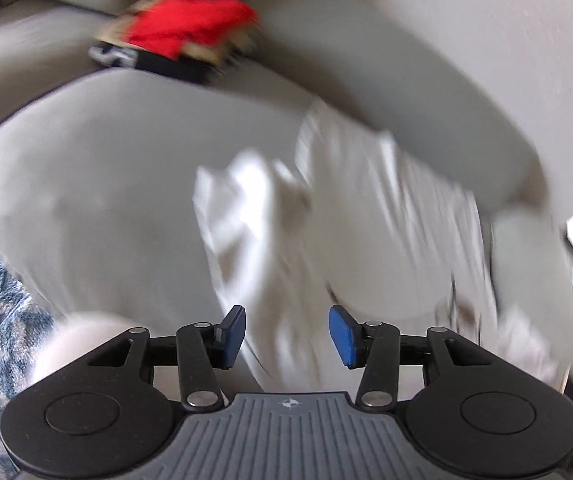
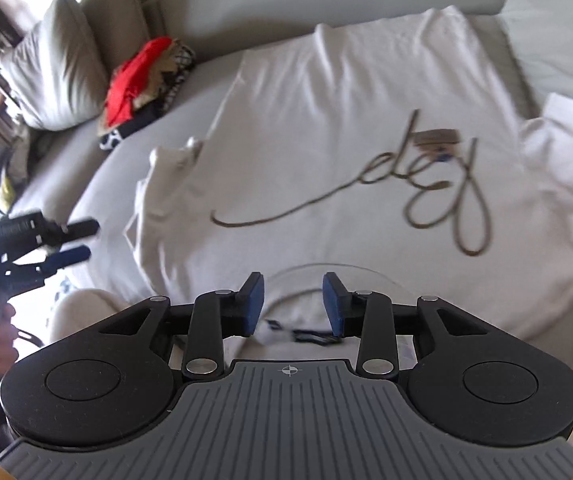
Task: Fold clothes
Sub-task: 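Reach the left gripper to the other sleeve cuff and grasp it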
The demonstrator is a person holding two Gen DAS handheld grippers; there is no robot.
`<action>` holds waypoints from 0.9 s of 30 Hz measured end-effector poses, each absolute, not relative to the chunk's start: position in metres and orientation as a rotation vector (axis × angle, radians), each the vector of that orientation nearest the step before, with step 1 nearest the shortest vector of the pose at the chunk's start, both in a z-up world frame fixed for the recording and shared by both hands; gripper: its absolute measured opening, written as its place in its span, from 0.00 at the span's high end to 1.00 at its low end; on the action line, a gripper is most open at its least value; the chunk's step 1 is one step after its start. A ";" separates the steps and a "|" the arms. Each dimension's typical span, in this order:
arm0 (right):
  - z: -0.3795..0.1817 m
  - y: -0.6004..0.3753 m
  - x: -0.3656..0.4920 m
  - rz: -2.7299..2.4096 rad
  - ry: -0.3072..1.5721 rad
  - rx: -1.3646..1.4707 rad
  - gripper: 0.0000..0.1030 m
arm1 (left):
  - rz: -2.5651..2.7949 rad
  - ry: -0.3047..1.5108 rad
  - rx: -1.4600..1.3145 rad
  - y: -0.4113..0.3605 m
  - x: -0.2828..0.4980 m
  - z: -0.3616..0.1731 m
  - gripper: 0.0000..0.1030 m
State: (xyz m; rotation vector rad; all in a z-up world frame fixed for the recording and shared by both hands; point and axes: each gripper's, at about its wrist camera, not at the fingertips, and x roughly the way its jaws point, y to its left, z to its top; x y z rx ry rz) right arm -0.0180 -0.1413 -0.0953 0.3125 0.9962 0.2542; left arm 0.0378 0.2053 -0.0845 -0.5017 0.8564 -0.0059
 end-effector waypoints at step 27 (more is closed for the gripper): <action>-0.122 -0.143 0.009 0.182 1.056 0.381 0.62 | -0.051 0.977 -1.099 0.292 0.156 -0.162 0.62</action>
